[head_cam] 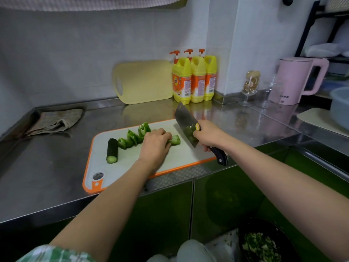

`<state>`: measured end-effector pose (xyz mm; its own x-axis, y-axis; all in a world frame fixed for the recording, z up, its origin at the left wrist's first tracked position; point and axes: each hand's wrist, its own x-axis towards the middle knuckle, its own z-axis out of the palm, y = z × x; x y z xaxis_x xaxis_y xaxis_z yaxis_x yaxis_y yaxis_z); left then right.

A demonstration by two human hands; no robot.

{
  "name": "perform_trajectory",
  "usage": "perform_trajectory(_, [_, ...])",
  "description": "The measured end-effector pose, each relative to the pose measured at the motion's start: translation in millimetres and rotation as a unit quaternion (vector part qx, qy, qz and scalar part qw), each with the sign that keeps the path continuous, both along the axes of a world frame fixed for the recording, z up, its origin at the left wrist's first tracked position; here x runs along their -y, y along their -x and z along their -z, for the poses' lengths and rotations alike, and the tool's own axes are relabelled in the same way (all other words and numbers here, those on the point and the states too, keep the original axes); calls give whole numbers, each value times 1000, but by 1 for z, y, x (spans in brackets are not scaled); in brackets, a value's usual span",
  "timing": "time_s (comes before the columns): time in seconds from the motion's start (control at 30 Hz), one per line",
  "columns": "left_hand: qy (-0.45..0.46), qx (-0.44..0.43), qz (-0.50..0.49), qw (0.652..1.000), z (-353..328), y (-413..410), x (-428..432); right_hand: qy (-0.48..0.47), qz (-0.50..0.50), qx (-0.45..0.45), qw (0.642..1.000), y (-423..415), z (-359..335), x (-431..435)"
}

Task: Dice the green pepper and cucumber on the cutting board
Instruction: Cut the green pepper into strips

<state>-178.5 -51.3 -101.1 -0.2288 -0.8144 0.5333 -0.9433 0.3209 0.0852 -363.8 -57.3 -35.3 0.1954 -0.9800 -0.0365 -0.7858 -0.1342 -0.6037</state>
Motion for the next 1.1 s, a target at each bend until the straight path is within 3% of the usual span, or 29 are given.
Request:
perform_trajectory(0.13, [0,-19,11,1000,7,-2,-1,-26,-15,-46,999,-7,0,-3])
perform_trajectory(0.63, [-33,-71,49,996,12,-6,3,23,-32,-134,990,-9,-9,-11])
perform_trajectory(1.1, [-47,-99,62,992,11,-8,5,-27,-39,-251,967,-29,-1,-4])
